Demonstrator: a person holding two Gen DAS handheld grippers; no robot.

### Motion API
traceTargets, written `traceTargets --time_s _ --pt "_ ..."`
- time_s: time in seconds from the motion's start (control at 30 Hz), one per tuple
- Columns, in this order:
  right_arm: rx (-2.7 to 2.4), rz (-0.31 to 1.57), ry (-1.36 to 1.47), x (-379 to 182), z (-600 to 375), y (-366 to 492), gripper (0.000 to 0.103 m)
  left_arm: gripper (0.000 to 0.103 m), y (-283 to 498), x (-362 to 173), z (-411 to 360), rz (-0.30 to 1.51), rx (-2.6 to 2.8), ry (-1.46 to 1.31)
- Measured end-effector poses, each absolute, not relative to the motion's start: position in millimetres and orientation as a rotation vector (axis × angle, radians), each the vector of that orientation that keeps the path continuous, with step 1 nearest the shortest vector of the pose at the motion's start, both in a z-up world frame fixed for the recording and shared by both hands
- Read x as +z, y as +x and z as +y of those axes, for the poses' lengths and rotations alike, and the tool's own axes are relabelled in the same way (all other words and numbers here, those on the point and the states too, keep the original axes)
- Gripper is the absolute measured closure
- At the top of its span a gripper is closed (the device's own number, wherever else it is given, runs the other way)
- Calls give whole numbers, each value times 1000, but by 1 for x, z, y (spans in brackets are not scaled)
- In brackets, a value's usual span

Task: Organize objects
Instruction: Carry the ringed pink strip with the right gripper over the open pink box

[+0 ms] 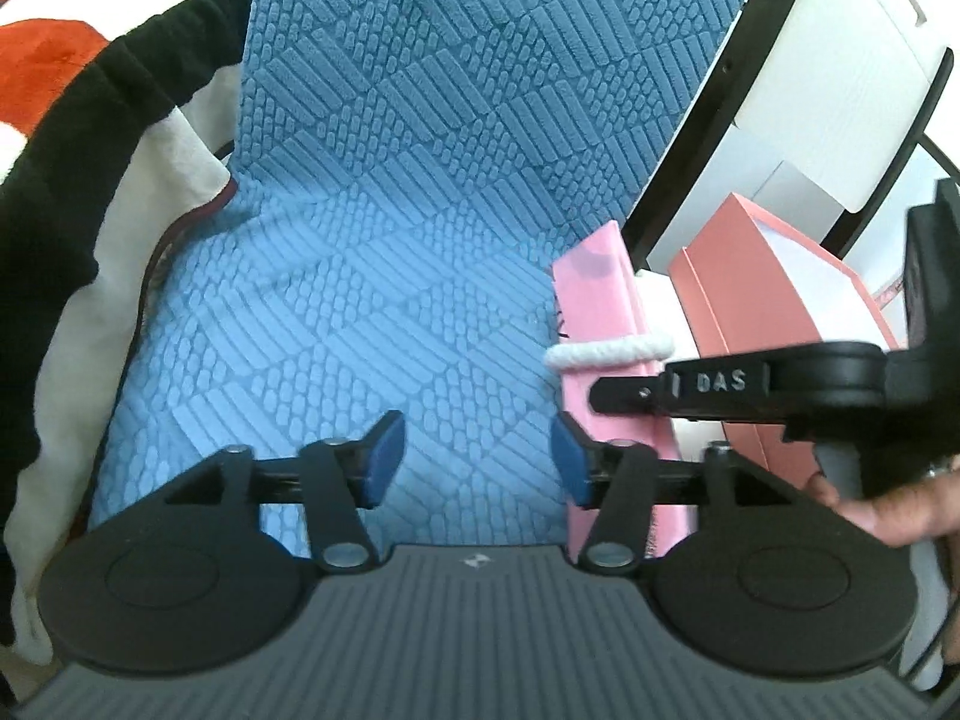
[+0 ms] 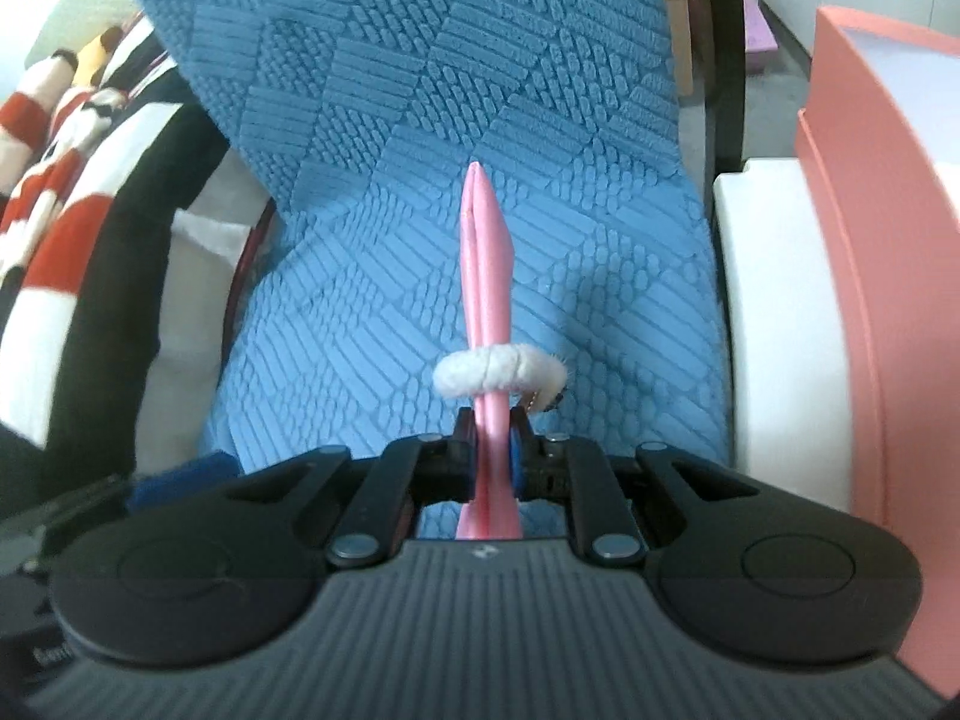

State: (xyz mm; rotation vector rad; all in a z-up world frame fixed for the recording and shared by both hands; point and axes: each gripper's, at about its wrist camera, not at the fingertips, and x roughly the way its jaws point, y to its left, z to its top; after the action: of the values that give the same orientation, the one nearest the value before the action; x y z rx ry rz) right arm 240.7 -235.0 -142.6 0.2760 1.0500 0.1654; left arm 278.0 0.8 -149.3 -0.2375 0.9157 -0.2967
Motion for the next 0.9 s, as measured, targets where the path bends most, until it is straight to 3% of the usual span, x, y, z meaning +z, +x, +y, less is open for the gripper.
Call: traceTargets --time_s 0.13,0.27,0.9 --pt "152 1036 226 -131 -238 226 89 21 269 -146 2 920 -269 -235" --pt "148 1032 195 -121 -241 215 89 12 261 -141 0 942 -259 -217" --pt "181 993 167 -48 -257 179 89 4 222 -69 -29 918 -242 -206"
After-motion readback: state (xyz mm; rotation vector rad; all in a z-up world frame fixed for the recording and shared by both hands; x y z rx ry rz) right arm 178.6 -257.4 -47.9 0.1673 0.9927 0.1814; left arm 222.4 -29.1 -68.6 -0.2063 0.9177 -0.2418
